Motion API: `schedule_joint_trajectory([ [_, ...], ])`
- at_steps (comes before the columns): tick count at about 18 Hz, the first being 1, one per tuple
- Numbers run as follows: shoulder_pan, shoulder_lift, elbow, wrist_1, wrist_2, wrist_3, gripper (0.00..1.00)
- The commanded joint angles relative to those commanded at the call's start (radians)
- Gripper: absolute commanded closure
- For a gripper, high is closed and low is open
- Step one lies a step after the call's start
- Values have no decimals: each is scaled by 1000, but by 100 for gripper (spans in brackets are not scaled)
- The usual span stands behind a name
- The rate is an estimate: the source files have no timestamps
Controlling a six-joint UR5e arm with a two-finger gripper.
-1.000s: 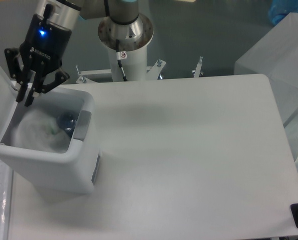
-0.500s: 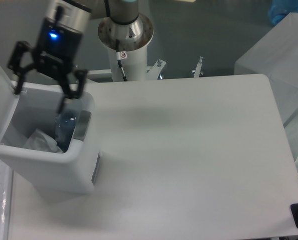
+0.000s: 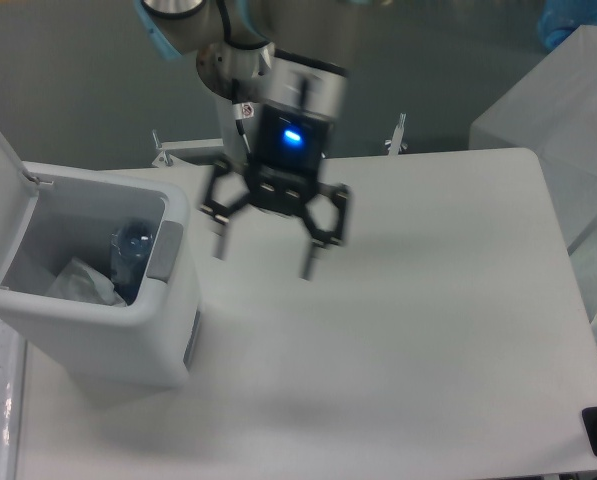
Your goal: Place the trash in the trash can
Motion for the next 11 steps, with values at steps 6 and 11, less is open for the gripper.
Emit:
schedule_joint_trajectory([
  [6,2,-118,34,-11,226,270,0],
  [11,0,-152,46,-98,336,524,0],
])
